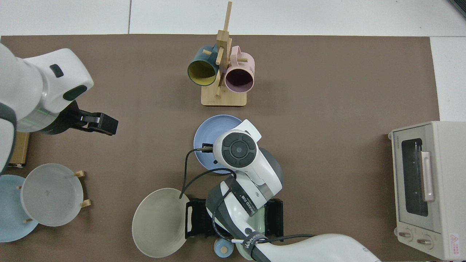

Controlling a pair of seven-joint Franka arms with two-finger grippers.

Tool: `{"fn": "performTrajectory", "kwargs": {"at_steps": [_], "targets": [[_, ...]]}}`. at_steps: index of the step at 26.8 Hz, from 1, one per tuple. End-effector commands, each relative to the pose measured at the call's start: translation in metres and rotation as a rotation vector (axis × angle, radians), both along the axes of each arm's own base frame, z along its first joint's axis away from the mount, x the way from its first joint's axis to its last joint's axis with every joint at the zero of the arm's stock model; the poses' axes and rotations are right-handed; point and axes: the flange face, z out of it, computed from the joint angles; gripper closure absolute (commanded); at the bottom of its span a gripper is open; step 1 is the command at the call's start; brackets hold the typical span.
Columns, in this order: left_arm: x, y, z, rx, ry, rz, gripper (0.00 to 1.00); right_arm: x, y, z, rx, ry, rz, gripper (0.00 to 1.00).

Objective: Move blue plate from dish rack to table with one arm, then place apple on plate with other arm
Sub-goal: 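Lower the apple onto the blue plate with the right gripper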

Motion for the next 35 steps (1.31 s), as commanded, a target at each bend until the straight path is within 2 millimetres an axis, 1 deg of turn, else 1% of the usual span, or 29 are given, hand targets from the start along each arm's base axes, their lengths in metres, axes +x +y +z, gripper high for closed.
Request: {"fn": "performTrajectory", "kwargs": {"at_steps": [1,3,4,6,9,11,12,14,15,17,18,22,26,30,32,35], "targets": [[-0.019,0.020,0.017,-0.043,-0.007,0.051,0.00,0.003,-0.003,0.002,0.032,-0.018,-0.035,0.90],[-0.019,0.021,0.017,-0.045,-0.006,0.053,0.00,0.003,-0.002,0.002,0.033,-0.020,-0.033,0.88],[-0.019,0.021,0.017,-0.045,-0.008,0.054,0.00,0.002,-0.002,0.001,0.032,-0.018,-0.033,0.85],[-0.019,0.023,0.018,-0.045,-0.009,0.057,0.00,0.002,-0.002,0.000,0.031,-0.017,-0.035,0.81],[-0.019,0.024,0.018,-0.044,-0.005,0.059,0.00,-0.002,0.001,-0.008,0.024,-0.007,-0.030,0.73],[-0.019,0.026,0.020,-0.045,-0.010,0.063,0.00,-0.002,0.000,-0.008,0.023,-0.006,-0.030,0.69],[-0.019,0.027,0.020,-0.045,-0.010,0.065,0.00,-0.002,0.000,-0.008,0.024,-0.007,-0.030,0.64],[-0.021,0.024,0.020,-0.043,-0.007,0.057,0.00,-0.002,-0.001,-0.009,0.022,-0.005,-0.030,0.51],[-0.024,0.023,0.022,-0.042,-0.007,0.054,0.00,-0.002,-0.001,-0.009,0.023,-0.006,-0.030,0.39],[-0.028,0.023,0.020,-0.033,0.006,0.053,0.00,-0.001,-0.002,-0.009,0.023,-0.006,-0.030,0.11],[-0.029,0.024,0.021,-0.031,0.007,0.057,0.00,-0.001,-0.002,-0.009,0.023,-0.006,-0.032,0.00],[-0.033,0.026,0.023,-0.024,0.019,0.065,0.00,0.000,0.000,-0.005,0.025,-0.013,-0.025,0.00],[-0.034,0.030,0.025,-0.024,0.016,0.083,0.00,0.009,-0.008,0.005,0.027,-0.022,-0.043,0.00],[-0.032,0.036,0.029,-0.025,0.001,0.091,0.00,0.022,-0.030,0.027,0.028,-0.039,-0.073,0.00],[-0.032,0.038,0.030,-0.025,-0.003,0.091,0.00,0.032,-0.048,0.044,0.031,-0.050,-0.097,0.00],[-0.033,0.039,0.031,-0.024,-0.003,0.098,0.00,0.040,-0.077,0.071,0.019,-0.046,-0.127,0.00]]}}
